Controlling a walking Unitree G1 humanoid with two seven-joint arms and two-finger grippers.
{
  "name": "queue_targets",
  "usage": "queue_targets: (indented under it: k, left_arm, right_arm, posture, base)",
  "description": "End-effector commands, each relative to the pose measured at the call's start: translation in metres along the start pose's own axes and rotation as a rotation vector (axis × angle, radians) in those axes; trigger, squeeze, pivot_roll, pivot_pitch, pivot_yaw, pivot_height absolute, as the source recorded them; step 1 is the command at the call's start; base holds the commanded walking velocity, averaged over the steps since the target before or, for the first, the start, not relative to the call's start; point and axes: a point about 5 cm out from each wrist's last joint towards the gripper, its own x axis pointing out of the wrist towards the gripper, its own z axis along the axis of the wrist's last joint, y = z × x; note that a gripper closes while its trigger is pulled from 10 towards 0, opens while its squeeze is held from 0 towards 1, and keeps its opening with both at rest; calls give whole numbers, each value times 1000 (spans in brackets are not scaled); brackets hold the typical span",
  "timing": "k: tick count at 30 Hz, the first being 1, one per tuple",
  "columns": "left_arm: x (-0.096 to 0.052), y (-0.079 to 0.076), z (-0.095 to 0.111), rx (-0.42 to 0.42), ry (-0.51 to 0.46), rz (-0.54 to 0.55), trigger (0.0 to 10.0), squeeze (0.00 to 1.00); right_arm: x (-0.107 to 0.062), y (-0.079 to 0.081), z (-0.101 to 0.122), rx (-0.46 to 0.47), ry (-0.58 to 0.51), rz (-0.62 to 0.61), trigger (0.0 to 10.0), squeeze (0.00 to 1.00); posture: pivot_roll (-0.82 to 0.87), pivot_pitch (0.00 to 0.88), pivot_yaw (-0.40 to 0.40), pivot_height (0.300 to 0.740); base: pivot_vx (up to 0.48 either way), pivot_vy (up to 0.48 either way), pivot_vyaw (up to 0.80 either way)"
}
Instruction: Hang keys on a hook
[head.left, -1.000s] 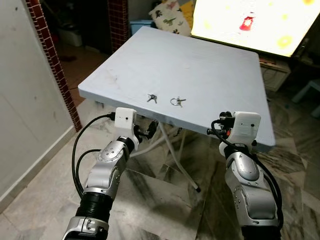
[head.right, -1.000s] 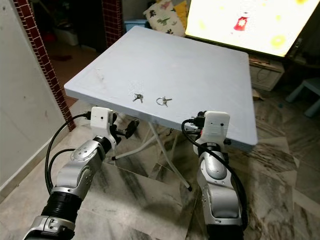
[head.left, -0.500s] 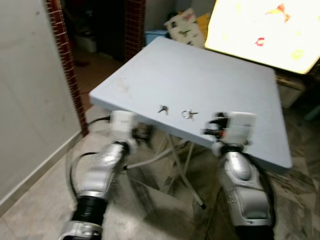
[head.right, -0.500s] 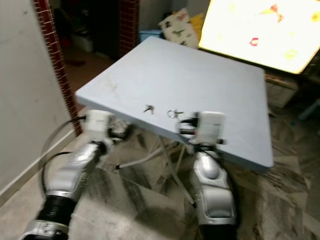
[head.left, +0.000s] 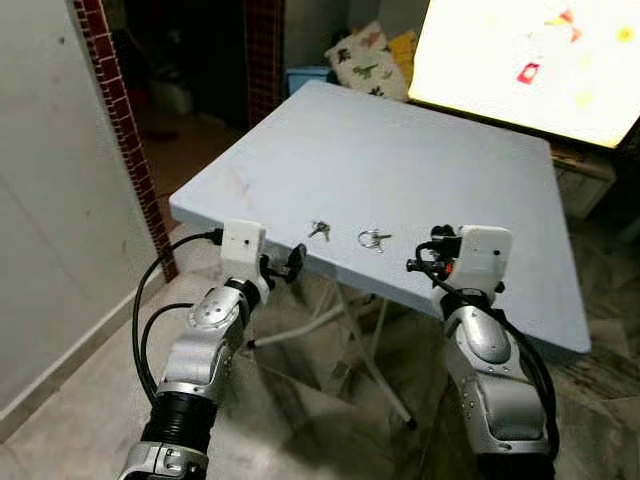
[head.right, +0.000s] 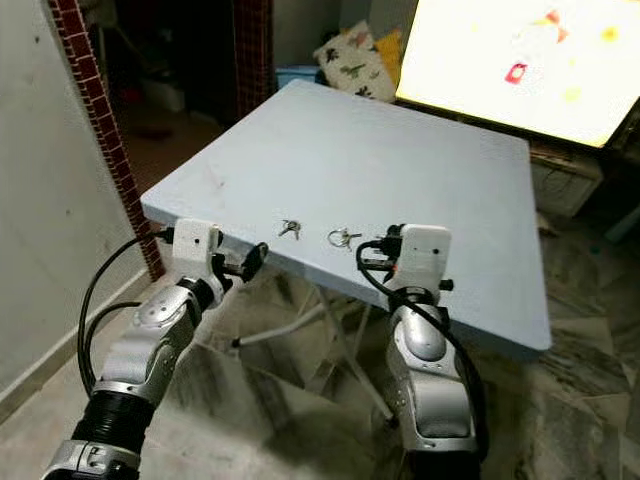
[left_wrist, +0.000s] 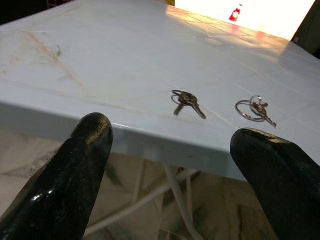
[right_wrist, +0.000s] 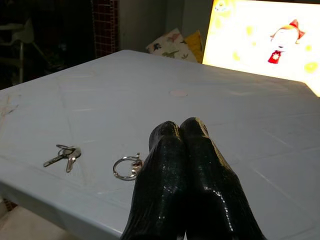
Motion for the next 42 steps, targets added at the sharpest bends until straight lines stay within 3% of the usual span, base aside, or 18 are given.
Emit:
queue_targets:
  k: [1, 13, 18, 21, 26, 29, 38, 42]
  left_arm:
    - [1, -8, 5, 4, -15, -33, 10000, 0]
    - [-2, 0, 10, 55, 8, -64, 10000, 0]
    - [-1, 4, 13, 52, 4, -53, 10000, 0]
    - [-1, 3, 13, 51, 9, -48, 10000, 0]
    - [-3, 2, 7, 40, 40, -39, 10000, 0]
    - [-5, 2, 9, 76, 50, -80, 10000, 0]
    - [2, 11, 21, 92, 28, -46, 10000, 0]
    - [1, 12, 19, 53, 12, 3, 10000, 0]
  right_arm:
    - [1, -8, 4, -23, -19, -46, 10000, 0]
    - [2, -12, -3, 22, -19, -89, 10000, 0]
    - [1, -5, -6, -43, -10, -74, 10000, 0]
    - [-2, -1, -7, 48, 5, 10, 10000, 0]
    - [-1, -7, -3, 113, -25, -40, 10000, 0]
    - [1, -11, -2, 210, -35, -96, 10000, 0]
    - [-1, -6, -4, 223, -28, -92, 10000, 0]
    - [1, -8, -1, 166, -32, -67, 10000, 0]
  posture:
    - [-13, 0, -108, 740]
    - [42, 0, -58, 740]
    - [45, 0, -59, 740]
    - [49, 0, -61, 740]
    - [58, 0, -49, 740]
    - [65, 0, -24, 740]
    - [61, 0, -28, 740]
    - [45, 0, -57, 740]
  base:
    - [0, -431, 0]
    - [0, -462, 0]
    - [0, -58, 0]
    - [0, 0, 0]
    - [0, 0, 0]
    - [0, 0, 0]
    - [0, 0, 0]
    - [0, 0, 0]
